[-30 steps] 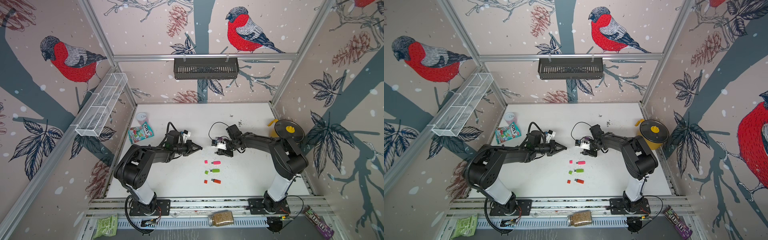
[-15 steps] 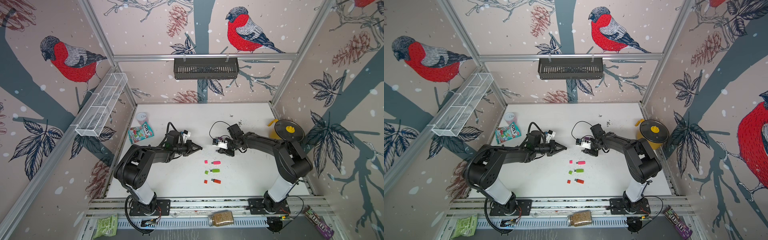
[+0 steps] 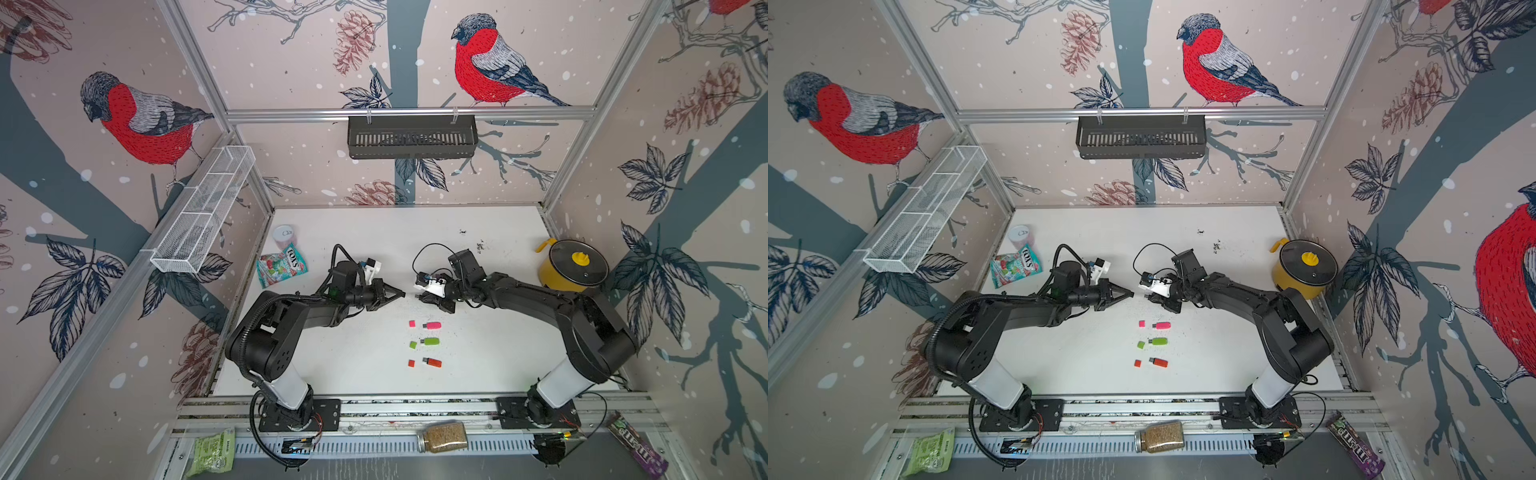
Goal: Close the usb drive cover
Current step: Pick up the USB drive from the center of the board, then close the cover of the USB drive.
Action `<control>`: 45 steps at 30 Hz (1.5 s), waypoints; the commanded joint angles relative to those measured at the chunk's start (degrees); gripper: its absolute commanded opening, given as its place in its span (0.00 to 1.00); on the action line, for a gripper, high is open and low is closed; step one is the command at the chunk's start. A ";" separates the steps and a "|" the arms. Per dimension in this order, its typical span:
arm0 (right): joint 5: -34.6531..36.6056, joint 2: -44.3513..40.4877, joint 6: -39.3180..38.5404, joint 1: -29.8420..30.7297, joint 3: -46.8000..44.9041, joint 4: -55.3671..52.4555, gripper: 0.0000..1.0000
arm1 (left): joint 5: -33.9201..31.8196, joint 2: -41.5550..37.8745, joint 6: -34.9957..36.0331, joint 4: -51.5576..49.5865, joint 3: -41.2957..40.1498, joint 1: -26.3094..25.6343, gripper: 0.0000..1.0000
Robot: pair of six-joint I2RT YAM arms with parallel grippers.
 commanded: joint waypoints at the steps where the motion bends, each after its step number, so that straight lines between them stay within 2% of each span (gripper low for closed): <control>1: -1.11 -0.59 3.63 0.94 -0.57 4.95 0.17 | 1.13 0.11 -1.04 3.27 -0.21 -0.28 0.05; 15: -0.15 -0.66 6.60 4.30 -2.57 9.83 0.17 | 0.95 0.69 -2.94 5.98 -0.96 -0.65 0.05; 45: 2.95 -3.38 9.92 6.16 -6.36 19.88 0.16 | 0.71 1.43 -5.71 7.62 -1.57 -0.74 0.04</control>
